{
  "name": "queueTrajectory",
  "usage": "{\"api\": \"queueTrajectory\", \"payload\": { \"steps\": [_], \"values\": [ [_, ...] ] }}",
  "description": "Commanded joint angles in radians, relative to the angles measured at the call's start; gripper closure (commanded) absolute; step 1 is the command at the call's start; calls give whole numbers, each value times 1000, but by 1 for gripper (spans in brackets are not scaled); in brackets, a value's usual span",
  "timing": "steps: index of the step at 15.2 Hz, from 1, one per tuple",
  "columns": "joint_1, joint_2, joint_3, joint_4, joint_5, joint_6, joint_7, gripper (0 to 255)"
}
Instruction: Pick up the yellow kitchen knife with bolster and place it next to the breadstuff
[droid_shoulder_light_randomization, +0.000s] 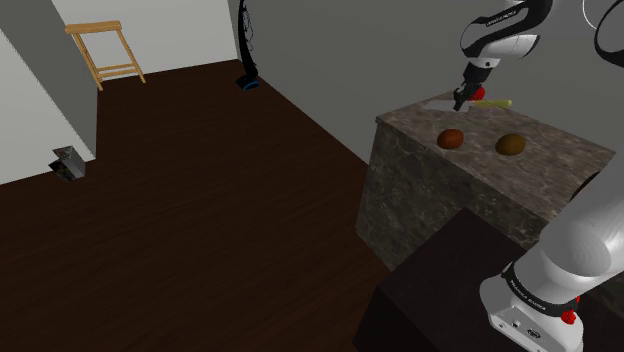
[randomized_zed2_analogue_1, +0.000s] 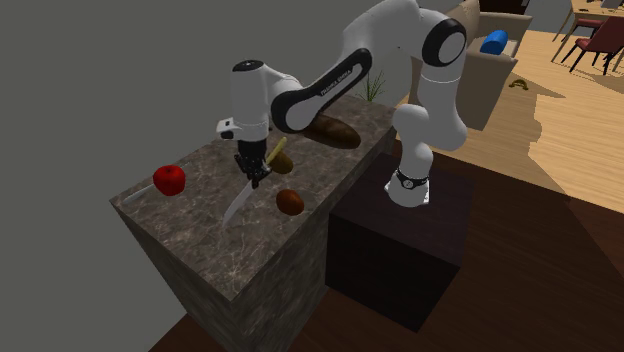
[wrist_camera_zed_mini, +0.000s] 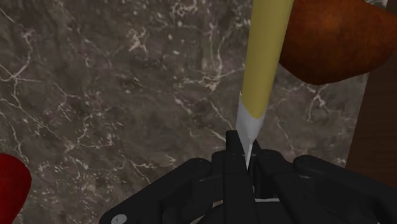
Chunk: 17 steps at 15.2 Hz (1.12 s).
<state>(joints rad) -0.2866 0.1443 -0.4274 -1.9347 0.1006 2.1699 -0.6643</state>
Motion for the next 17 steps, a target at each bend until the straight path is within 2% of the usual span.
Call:
{"api": "queueTrajectory", "payload": {
  "steps": [1, 10, 17],
  "values": [
    [1, -10, -1, 17, -6, -26, 5, 255],
    [4, -41, -4, 98, -26, -136, 20, 255],
    [-71, -111, -72, 17, -39, -124, -122, 255]
  ]
}}
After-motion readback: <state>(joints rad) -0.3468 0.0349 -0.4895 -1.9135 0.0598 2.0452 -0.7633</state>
